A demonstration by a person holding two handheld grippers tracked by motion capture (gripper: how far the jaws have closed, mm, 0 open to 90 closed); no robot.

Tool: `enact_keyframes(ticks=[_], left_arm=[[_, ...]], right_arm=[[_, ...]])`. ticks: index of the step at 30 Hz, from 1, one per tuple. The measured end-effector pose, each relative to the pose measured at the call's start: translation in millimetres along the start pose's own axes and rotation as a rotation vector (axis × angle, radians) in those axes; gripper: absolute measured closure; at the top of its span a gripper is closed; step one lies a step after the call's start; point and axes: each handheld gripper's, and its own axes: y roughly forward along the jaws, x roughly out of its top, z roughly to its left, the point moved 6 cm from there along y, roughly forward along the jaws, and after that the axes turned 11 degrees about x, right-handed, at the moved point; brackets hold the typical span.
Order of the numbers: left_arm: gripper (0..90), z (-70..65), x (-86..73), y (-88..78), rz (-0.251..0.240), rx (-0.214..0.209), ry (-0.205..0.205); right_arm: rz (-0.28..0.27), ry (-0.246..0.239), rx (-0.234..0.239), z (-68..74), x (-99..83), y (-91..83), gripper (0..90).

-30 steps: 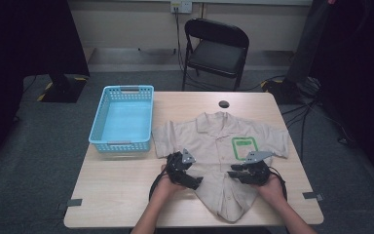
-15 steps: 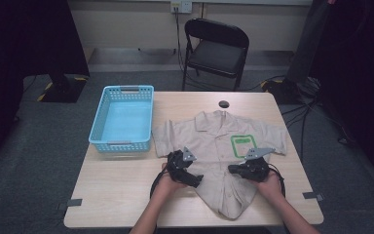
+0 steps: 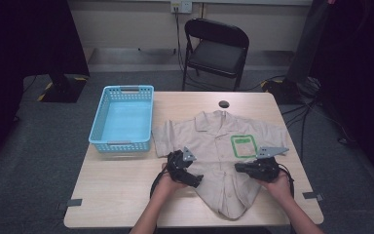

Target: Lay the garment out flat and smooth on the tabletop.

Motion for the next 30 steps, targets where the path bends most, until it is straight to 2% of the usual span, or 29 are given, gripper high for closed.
enact_keyframes(ticks=[6, 30], left_arm=[[0.0, 0.0, 0.0, 0.0, 0.0, 0.0, 0.0], [0.0, 0.0, 0.0, 0.0, 0.0, 0.0, 0.0]], right_arm=[[-0.067, 0.018, 0.02, 7.5, 0.5, -23.7, 87.5], [-0.121, 0.025, 0.005, 24.6, -22.1, -74.5, 87.4]])
